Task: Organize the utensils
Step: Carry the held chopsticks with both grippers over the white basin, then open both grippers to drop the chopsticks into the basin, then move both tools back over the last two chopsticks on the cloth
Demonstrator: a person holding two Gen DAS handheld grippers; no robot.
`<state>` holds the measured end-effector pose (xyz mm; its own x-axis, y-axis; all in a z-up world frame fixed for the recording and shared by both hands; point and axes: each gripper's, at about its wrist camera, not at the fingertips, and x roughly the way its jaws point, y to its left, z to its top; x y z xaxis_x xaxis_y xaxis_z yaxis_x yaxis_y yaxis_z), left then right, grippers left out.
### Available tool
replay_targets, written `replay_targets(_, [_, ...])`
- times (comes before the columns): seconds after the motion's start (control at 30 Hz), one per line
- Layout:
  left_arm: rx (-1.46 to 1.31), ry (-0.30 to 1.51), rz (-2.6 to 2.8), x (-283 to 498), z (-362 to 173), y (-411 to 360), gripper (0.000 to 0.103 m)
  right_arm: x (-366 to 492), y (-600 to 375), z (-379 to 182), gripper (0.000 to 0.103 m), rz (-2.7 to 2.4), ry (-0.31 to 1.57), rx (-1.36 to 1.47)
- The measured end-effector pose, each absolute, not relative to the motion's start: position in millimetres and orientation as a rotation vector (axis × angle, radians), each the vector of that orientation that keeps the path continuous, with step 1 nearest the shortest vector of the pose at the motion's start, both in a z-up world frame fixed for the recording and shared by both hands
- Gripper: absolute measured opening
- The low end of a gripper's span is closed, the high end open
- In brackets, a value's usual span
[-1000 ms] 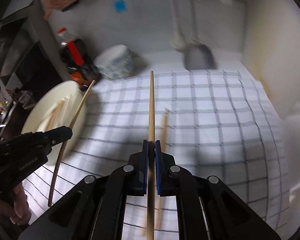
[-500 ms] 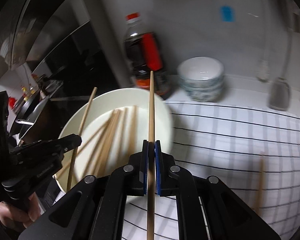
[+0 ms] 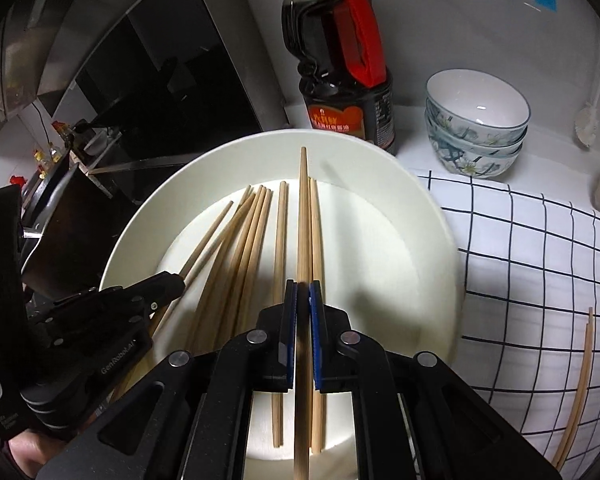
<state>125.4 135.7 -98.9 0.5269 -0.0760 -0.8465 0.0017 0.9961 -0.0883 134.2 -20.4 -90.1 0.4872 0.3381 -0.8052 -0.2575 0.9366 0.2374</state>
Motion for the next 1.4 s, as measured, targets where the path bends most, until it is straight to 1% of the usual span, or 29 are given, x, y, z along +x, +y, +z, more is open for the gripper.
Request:
replay_targets(0.17, [-0.075,1.027,-0.045,138.2,-102.1,134.1,0.008,142.1,-14.4,-95.8,0.006,0.351,1.021,0.079])
replay_targets(0.2, [-0.076,1.027,-0.041,139.7,-101.6,135.3,0.011,143.2,-13.7,-96.3,0.008,0.347,1.025,0.074])
replay_targets(0.23, [-0.075,1.024,-0.034,139.6,-100.2,136.1,0.017,142.0,-13.1,-95.8,0.018,0.343,1.023,0.067])
replay_targets(0.27, [-0.073,1.014,-0.027,138.8,-97.8,137.1,0.035,140.5,-13.5,-94.0,0.027,0.335,1.015,0.057])
replay_targets(0.3, [-0.07,1.002,-0.016,137.2,-94.7,139.1,0.06,139.6,-13.1,-92.9,0.029,0.329,1.005,0.052])
replay_targets(0.33, [-0.065,0.983,0.003,134.3,-91.2,140.6,0.069,137.7,-14.2,-90.5,0.029,0.322,0.994,0.045])
replay_targets(0.37, [-0.064,0.965,0.011,131.1,-87.4,142.1,0.072,136.3,-14.9,-88.4,0.029,0.317,0.989,0.04])
replay_targets(0.5, [-0.072,0.97,0.022,124.8,-80.5,148.0,0.074,130.5,-20.6,-81.8,0.033,0.308,0.976,0.041])
replay_targets(0.53, [-0.077,0.97,0.027,122.4,-78.7,149.7,0.075,128.4,-21.8,-80.2,0.035,0.308,0.973,0.043])
replay_targets(0.6, [-0.085,0.963,0.042,116.7,-74.1,152.6,0.082,124.4,-23.3,-77.4,0.037,0.31,0.967,0.044])
replay_targets(0.8, [-0.088,0.944,0.062,101.8,-60.9,152.9,0.087,110.9,-29.6,-72.4,0.041,0.312,0.963,0.047])
replay_targets(0.9, [-0.093,0.938,0.068,95.9,-55.4,150.6,0.088,102.8,-35.2,-69.0,0.043,0.311,0.961,0.057])
replay_targets(0.97, [-0.094,0.935,0.071,91.7,-52.1,148.0,0.088,97.7,-38.0,-66.3,0.047,0.312,0.959,0.057])
replay_targets(1.4, [-0.095,0.913,0.065,61.1,-34.1,118.8,0.091,59.6,-67.5,-48.2,0.053,0.317,0.937,0.066])
